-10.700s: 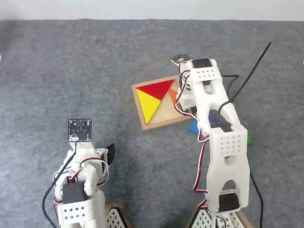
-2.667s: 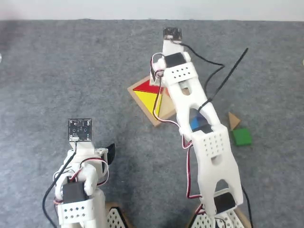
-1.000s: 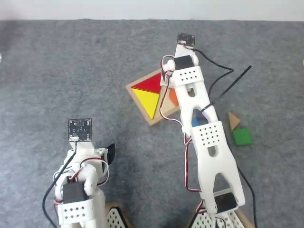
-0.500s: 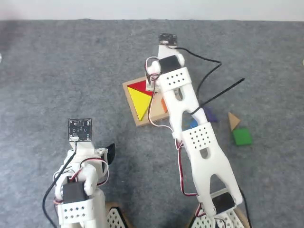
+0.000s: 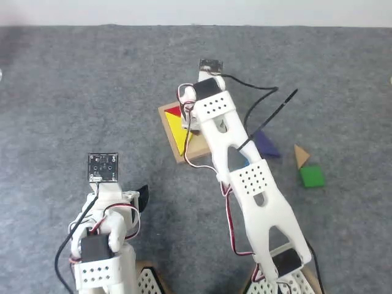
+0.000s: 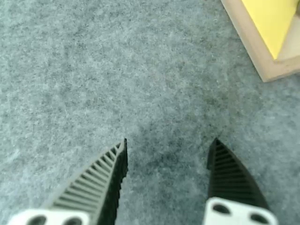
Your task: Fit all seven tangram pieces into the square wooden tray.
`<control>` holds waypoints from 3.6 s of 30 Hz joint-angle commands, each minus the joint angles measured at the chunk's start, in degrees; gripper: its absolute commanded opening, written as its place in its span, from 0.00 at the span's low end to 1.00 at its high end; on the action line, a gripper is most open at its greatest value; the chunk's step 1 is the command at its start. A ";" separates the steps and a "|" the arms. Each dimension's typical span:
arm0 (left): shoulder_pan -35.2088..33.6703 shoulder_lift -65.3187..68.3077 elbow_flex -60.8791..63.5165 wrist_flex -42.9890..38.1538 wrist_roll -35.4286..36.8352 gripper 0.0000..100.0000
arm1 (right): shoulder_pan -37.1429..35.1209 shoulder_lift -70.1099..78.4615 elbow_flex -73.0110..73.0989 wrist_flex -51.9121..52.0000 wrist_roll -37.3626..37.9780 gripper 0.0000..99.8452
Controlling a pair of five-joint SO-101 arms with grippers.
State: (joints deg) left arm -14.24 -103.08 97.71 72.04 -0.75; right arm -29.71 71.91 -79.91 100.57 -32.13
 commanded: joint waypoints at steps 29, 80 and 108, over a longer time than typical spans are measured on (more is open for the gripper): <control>0.00 -1.23 -1.27 0.26 0.44 0.27 | 8.13 2.68 -0.88 -3.47 -15.38 0.03; 0.00 -1.23 -1.27 0.26 0.44 0.27 | 7.25 0.75 -16.44 -2.68 125.98 0.01; 0.00 -1.23 -1.27 0.26 0.44 0.27 | 9.45 -4.18 -16.44 1.80 85.45 0.01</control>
State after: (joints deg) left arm -14.24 -103.08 97.71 72.04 -0.75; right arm -21.63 72.70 -92.84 100.40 62.29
